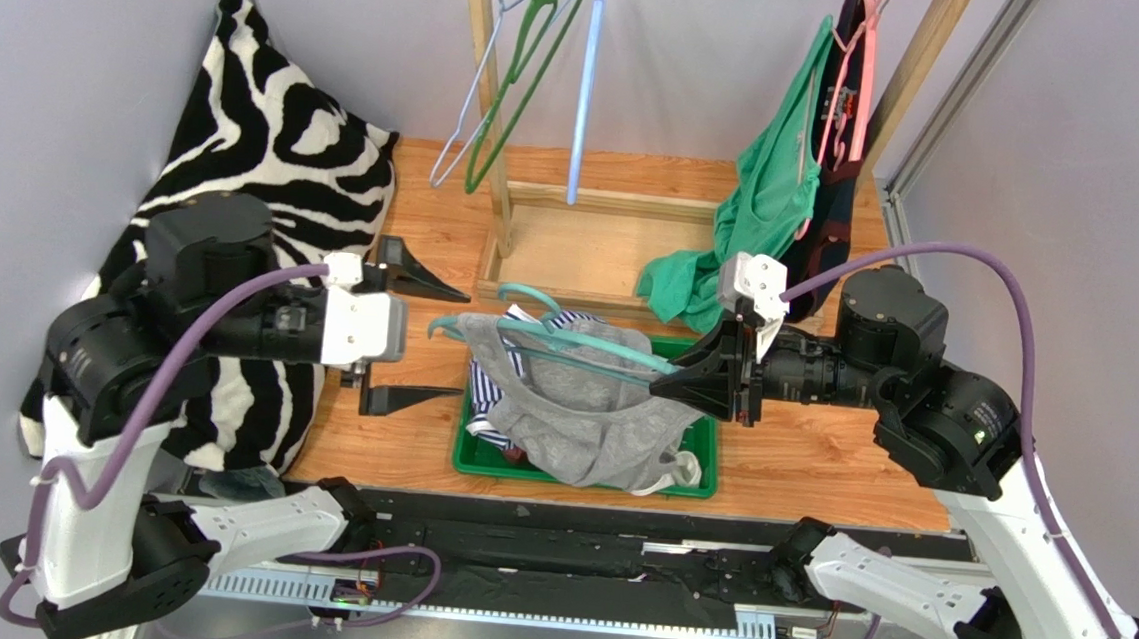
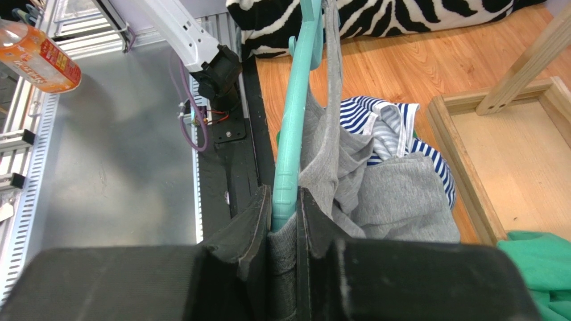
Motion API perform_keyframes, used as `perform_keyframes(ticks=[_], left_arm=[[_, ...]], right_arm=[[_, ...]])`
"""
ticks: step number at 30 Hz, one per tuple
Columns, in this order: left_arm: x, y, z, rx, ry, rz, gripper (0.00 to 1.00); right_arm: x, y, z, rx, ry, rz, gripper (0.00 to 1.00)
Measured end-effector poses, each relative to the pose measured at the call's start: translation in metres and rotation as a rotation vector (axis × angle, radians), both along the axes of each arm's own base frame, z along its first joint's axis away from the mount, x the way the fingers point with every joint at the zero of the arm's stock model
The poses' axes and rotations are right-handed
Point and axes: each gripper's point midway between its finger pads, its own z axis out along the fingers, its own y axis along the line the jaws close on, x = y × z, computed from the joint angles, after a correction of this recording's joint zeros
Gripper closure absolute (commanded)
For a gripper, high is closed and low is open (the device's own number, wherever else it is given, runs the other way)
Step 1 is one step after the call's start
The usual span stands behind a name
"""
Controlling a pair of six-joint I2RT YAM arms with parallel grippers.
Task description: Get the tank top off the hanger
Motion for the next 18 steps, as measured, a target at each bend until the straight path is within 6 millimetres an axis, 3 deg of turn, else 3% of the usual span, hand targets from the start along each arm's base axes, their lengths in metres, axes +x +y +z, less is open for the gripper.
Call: perform_keyframes(ticks=[7,18], left_arm=[[0.004,-0.004,-0.031,0.075,0.069,-0.014,0.14],[0.027,-0.008,-0.030,0.080,0.026,0.054,0.21]], right_arm=[[-0.001,-0.004,0.006,0.009,-0.035,-0.012,1.00],[-0.018,-0.003,0.020,0.071,-0.039,0.063,1.00]])
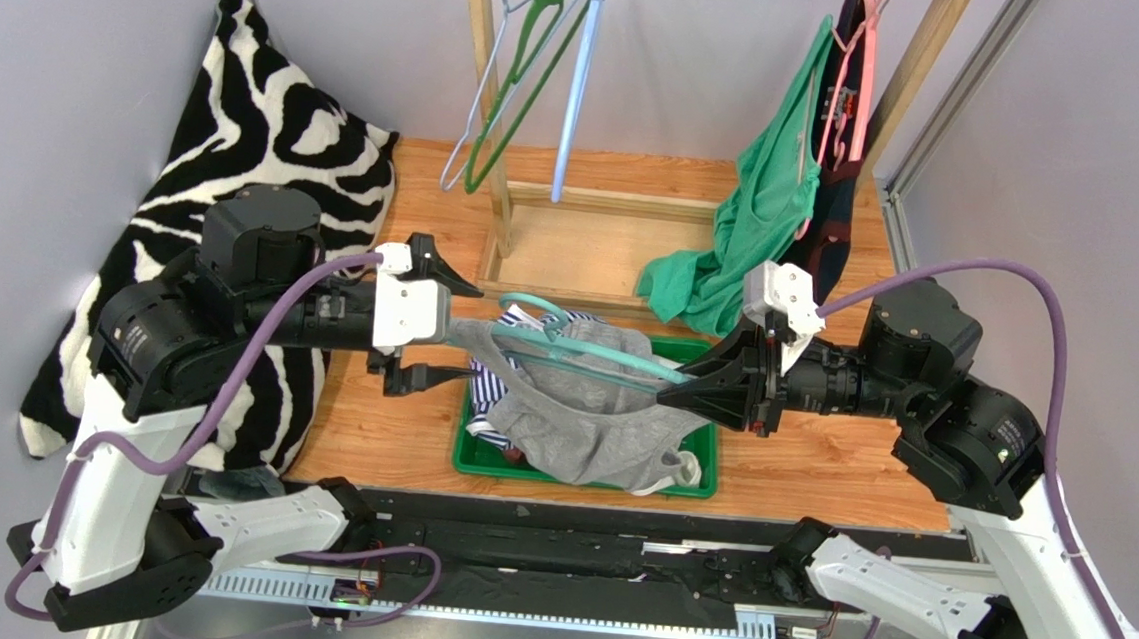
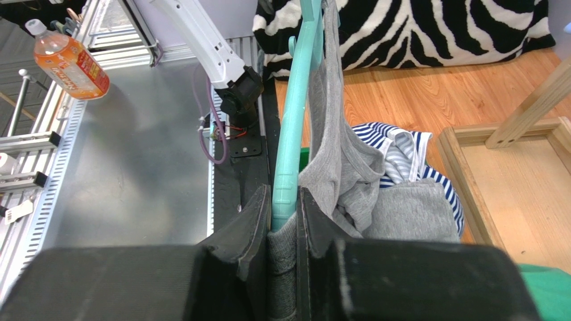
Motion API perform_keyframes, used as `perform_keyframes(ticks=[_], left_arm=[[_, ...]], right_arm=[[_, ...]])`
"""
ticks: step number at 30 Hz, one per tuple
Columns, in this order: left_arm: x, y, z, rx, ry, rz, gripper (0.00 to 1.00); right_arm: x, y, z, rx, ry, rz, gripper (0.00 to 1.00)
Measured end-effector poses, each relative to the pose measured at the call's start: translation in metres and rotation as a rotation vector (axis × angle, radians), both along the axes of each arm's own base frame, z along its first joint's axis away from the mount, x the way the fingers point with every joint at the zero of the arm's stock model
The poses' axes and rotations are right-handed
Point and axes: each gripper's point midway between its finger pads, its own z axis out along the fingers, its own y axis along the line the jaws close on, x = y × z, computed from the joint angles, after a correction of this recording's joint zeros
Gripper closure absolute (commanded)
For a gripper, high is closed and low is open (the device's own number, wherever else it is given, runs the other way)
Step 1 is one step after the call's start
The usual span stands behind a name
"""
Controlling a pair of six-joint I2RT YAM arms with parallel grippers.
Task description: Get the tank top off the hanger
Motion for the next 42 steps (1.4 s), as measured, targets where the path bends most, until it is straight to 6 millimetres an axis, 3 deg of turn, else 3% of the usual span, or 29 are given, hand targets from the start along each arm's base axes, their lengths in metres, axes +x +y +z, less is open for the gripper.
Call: perform_keyframes(ticks=[5,11,13,14,16,21,24,27,28,34,38,42], left_arm=[[0.013,-0.005,-0.012,0.034,0.017,0.023,0.41],[0.011,-0.014,-0.022,0.054,0.078,-0.023,0.43],[0.007,-0.015,-0.023,0.052,0.095,-0.040,0.56],[0.005,-0.015,-0.022,0.047,0.101,-0.047,0.74],[0.001,-0.016,-0.018,0.034,0.107,-0.062,0.88],[-0.007,-0.015,-0.013,0.021,0.126,-0.081,1.00],[-0.010,-0.015,-0.013,0.016,0.144,-0.087,1.00],[-0.010,-0.015,-0.013,0.016,0.157,-0.076,1.00],[-0.008,-0.014,-0.013,0.018,0.158,-0.066,1.00],[0.005,-0.011,-0.010,0.011,0.148,0.022,1.00],[0.014,-0.005,-0.005,0.000,0.115,0.087,1.00],[0.016,0.001,-0.001,-0.011,0.089,0.117,1.00]], right_arm=[[-0.004,0.001,0.002,0.009,0.007,0.019,1.00],[-0.005,0.004,0.005,0.024,0.004,0.038,1.00],[-0.005,0.006,0.006,0.029,0.003,0.047,1.00],[-0.004,0.007,0.006,0.028,0.004,0.049,1.00],[-0.003,0.009,0.006,0.029,0.005,0.053,1.00],[-0.002,0.012,0.006,0.032,0.010,0.058,1.00],[-0.001,0.013,0.007,0.037,0.008,0.056,1.00],[0.004,0.014,0.003,0.040,0.006,0.034,0.76],[0.007,0.014,0.002,0.040,0.002,0.017,0.53],[0.047,0.005,0.000,0.043,-0.055,-0.216,0.39],[0.065,-0.020,0.001,0.057,-0.095,-0.396,0.34],[0.065,-0.053,0.013,0.137,-0.137,-0.546,0.30]])
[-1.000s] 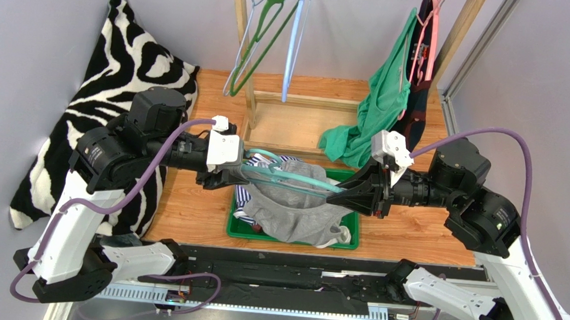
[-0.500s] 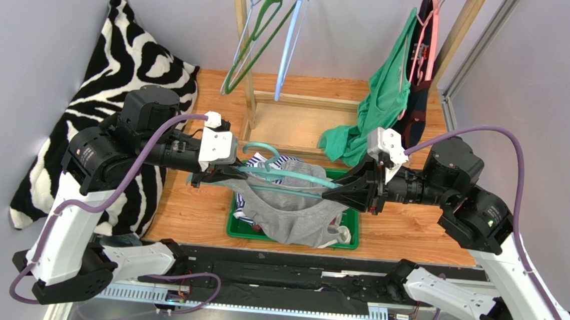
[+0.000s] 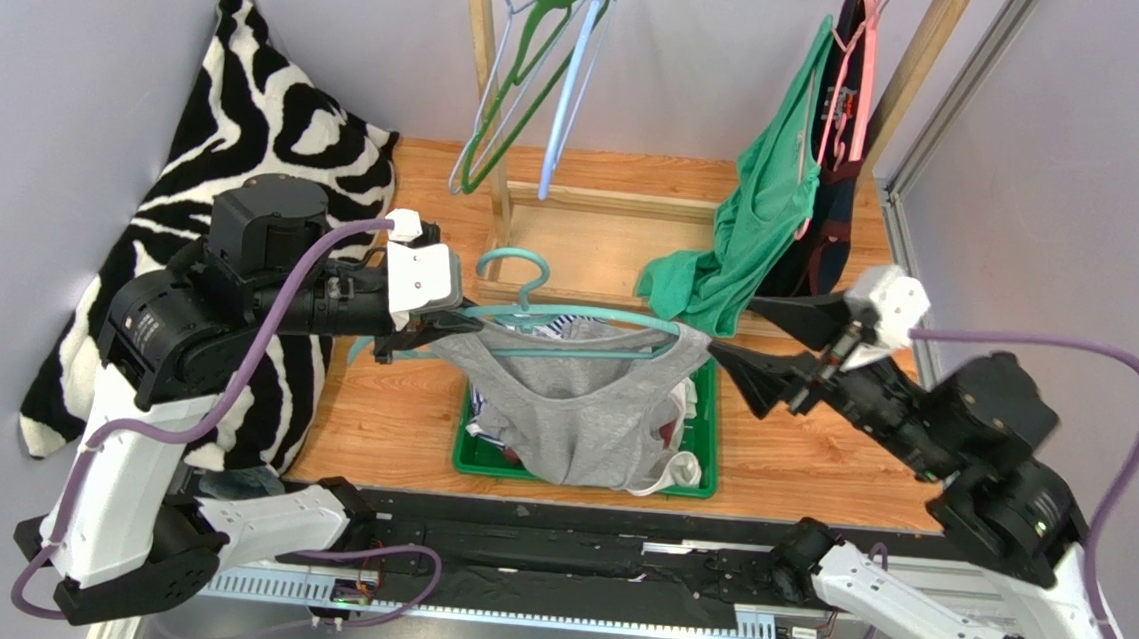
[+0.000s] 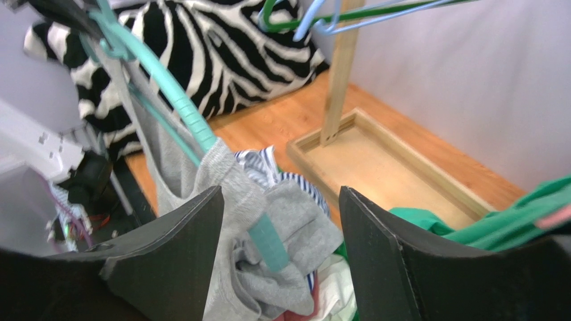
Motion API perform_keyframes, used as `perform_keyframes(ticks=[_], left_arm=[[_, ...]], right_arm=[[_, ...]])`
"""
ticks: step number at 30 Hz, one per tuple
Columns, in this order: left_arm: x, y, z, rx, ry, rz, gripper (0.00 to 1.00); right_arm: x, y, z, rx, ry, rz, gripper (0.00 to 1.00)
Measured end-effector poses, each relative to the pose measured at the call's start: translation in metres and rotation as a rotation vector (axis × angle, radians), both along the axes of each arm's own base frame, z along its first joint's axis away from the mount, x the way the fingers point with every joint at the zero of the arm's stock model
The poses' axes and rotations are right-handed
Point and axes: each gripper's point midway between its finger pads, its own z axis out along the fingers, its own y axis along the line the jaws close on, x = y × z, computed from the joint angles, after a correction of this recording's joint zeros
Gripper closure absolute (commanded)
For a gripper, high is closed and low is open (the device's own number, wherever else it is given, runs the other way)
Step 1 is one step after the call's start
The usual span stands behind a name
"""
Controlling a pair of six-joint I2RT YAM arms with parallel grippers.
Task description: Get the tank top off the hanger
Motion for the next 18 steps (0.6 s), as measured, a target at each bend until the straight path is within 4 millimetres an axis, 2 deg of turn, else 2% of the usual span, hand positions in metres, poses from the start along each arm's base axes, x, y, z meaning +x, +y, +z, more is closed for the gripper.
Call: perform_keyframes(ticks=[4,6,8,13,15,18], left_arm=[[-0.002,0.003,0.002,-0.006,-0.011,0.007,1.00],[-0.002,0.004,0.003,-0.007,-0.013,0.009,1.00],[-0.002,0.004,0.003,-0.007,-0.012,0.010,1.00],[-0.001,0.004,0.002,-0.006,-0.011,0.011,1.00],[-0.002,0.004,0.002,-0.005,-0.010,0.010,1.00],[-0.002,0.004,0.002,-0.005,-0.008,0.009,1.00]], right_arm=[[-0.008,-0.021,0.011,0.098,-0.014,-0.066,0.29],[-0.008,-0.021,0.006,0.130,0.018,-0.073,0.29],[-0.004,-0.016,-0.008,0.142,0.068,-0.076,0.29],[0.010,0.007,-0.072,0.150,0.269,-0.085,0.31],[0.012,0.012,-0.086,0.164,0.320,-0.088,0.31],[0.011,0.016,-0.087,0.202,0.347,-0.079,0.30]])
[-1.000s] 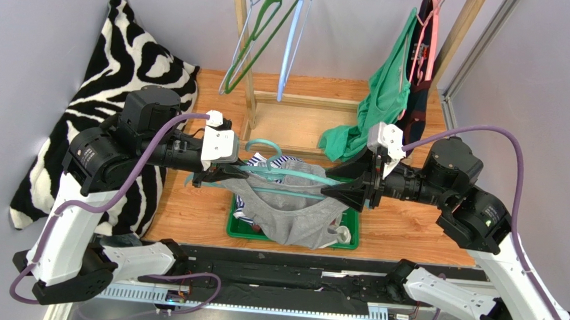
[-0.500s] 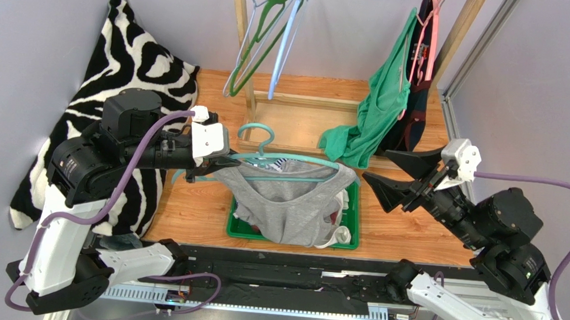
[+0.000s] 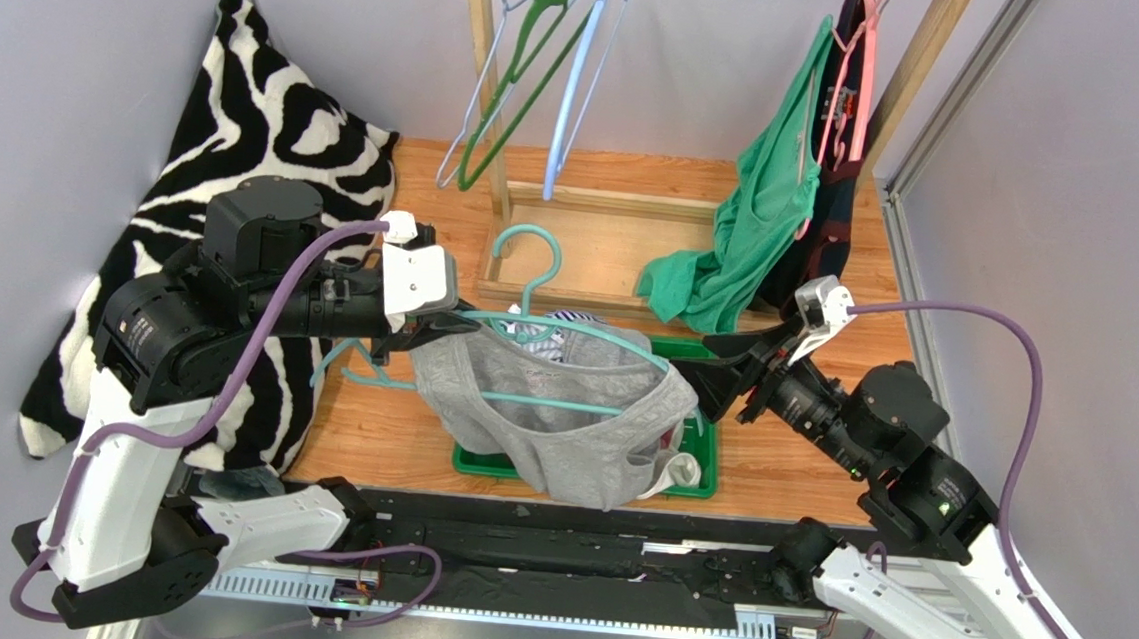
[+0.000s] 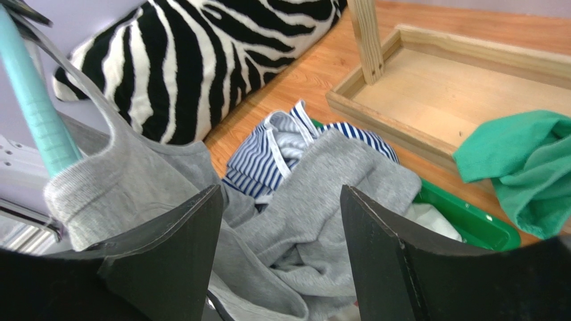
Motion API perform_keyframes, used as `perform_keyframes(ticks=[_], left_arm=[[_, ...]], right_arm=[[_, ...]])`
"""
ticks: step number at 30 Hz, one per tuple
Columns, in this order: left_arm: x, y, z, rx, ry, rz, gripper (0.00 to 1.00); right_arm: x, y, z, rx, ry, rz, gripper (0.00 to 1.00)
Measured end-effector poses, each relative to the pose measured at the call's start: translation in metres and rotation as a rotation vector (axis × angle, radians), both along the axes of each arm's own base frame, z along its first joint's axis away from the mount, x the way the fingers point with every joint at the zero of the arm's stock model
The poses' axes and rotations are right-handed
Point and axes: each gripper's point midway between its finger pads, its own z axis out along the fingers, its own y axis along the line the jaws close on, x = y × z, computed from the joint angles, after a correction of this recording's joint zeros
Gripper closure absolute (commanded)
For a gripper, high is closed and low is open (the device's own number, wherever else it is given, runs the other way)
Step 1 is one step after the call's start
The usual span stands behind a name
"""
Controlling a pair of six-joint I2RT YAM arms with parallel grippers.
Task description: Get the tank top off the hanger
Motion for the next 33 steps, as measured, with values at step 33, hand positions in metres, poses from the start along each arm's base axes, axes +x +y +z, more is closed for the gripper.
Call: perform_keyframes(ticks=[33], left_arm=[[0.082,-0.019,0.064,-0.073,-0.227,0.271,1.00]], right_arm=[[0.047,0.011,0.052,0.165,-0.055,-0.156,0.27]])
